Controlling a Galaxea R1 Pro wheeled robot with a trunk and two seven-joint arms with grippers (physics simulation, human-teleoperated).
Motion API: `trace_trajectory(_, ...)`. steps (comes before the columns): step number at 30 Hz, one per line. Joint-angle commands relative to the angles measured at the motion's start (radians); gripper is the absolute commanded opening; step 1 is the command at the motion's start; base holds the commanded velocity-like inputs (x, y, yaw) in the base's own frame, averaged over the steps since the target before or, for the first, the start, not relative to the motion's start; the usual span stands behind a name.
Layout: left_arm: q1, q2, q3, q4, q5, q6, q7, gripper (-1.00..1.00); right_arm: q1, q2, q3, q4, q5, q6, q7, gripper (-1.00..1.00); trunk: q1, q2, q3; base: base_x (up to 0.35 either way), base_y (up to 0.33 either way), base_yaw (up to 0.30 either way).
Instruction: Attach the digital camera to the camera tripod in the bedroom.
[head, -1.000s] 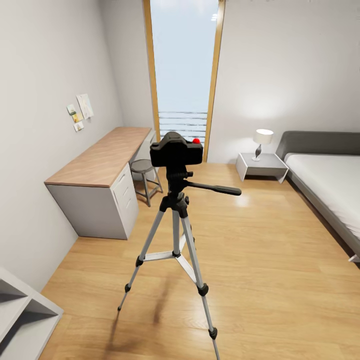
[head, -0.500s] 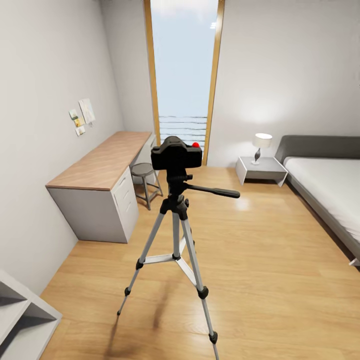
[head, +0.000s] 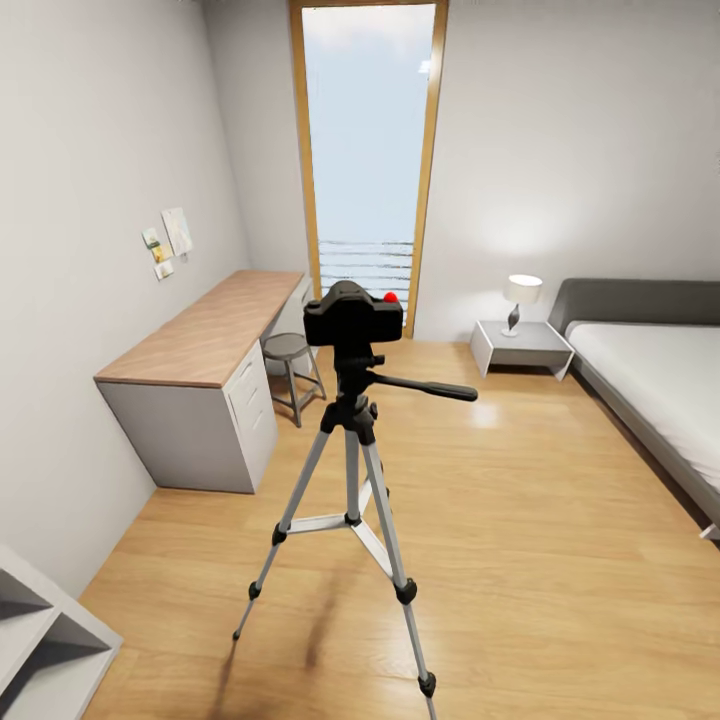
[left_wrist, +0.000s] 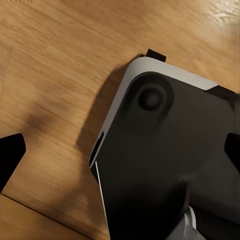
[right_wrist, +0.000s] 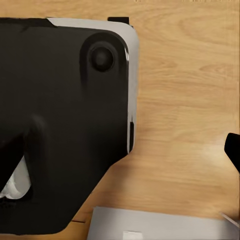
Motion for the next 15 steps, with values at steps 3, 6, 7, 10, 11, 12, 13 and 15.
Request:
trace_trajectory(3,0.000,0.000,-0.010,-0.001,0.006,-0.001,0.004,1.00,-0.001,0.017,-0.009,0.003,0.010,-0.009,0.002,1.00,0.001,-0.002,0.003,0.000,0.000,0.000)
trace_trajectory(6,0.000,0.000,-0.011,-0.002,0.006,-0.001,0.004,1.00,-0.001,0.021,-0.009,0.003,0.010,-0.010,0.002,1.00,0.001,-0.002,0.008,0.000,0.000,0.000)
trace_trajectory(7,0.000,0.000,-0.011,-0.002,0.006,-0.001,0.004,1.00,-0.001,0.022,-0.009,0.003,0.010,-0.010,0.002,1.00,0.001,-0.002,0.010,0.000,0.000,0.000)
trace_trajectory(10,0.000,0.000,-0.012,-0.003,0.005,-0.001,0.004,1.00,-0.001,0.023,-0.008,0.003,0.010,-0.012,0.002,1.00,0.001,-0.002,0.015,0.000,0.000,0.000)
trace_trajectory(11,0.000,0.000,-0.013,-0.003,0.005,-0.001,0.004,1.00,-0.001,0.023,-0.008,0.003,0.010,-0.012,0.002,1.00,0.001,-0.002,0.016,0.000,0.000,0.000)
trace_trajectory(12,0.000,0.000,-0.013,-0.003,0.005,-0.001,0.004,1.00,-0.001,0.023,-0.008,0.003,0.010,-0.012,0.002,1.00,0.001,-0.002,0.018,0.000,0.000,0.000)
trace_trajectory(13,0.000,0.000,-0.013,-0.003,0.005,-0.001,0.004,1.00,-0.001,0.023,-0.008,0.003,0.010,-0.011,0.002,1.00,0.001,-0.002,0.019,0.000,0.000,0.000)
trace_trajectory(15,0.000,0.000,-0.013,-0.003,0.005,-0.001,0.004,1.00,-0.001,0.023,-0.009,0.003,0.010,-0.011,0.002,1.00,0.001,-0.002,0.023,0.000,0.000,0.000)
